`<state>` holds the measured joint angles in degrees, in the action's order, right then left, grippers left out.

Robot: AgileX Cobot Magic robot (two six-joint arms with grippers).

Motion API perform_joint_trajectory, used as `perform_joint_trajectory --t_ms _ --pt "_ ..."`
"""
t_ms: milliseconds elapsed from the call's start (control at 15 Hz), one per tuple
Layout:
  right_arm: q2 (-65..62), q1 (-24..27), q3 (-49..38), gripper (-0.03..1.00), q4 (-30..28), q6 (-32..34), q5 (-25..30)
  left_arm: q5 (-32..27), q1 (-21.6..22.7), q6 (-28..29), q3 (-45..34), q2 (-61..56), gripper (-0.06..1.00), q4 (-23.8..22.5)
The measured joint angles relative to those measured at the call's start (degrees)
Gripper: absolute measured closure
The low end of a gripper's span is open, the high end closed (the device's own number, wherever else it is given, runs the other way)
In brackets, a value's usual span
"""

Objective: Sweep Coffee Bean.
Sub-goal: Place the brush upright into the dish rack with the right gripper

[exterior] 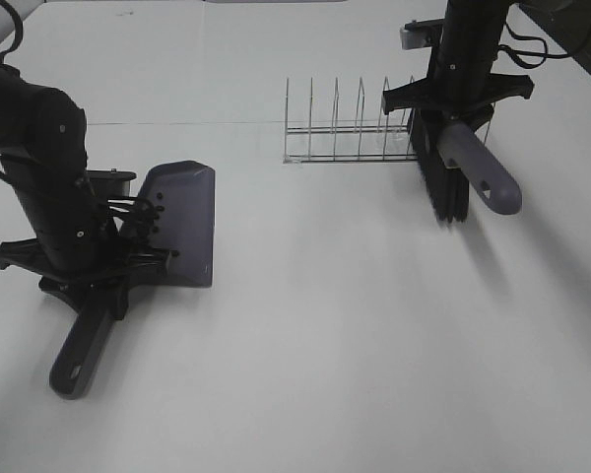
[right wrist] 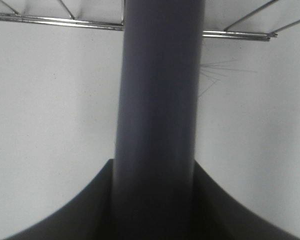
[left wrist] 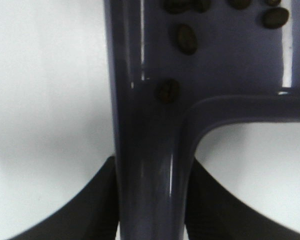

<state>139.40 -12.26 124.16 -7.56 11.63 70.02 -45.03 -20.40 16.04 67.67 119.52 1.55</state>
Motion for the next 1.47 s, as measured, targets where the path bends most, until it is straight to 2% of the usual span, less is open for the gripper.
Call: perform_joint_trajectory --t_ms 267,600,1000,1333,1467 --pt "1.0 1.5 2.2 0.66 1.7 -0.1 -0.3 0.0 0.0 0.0 0.0 0.0 0.59 0.0" --pt "1.5 2.3 2.3 0.66 3.3 -0.1 -5.9 0.0 0.0 0.0 0.0 0.0 0.59 0.0" --pt "1.5 2.6 2.3 0.66 3.1 0.0 -9.2 0.0 0.0 0.0 0.0 0.0 0.59 0.0" --pt "1.5 2.6 2.3 0.38 3.0 0.1 -11.4 0.0 0.0 0.0 0.0 0.0 0.59 0.0" --pt "1.4 2.6 2.3 0.34 3.0 0.1 -11.9 0.0 0.0 0.0 0.0 0.0 0.59 0.0"
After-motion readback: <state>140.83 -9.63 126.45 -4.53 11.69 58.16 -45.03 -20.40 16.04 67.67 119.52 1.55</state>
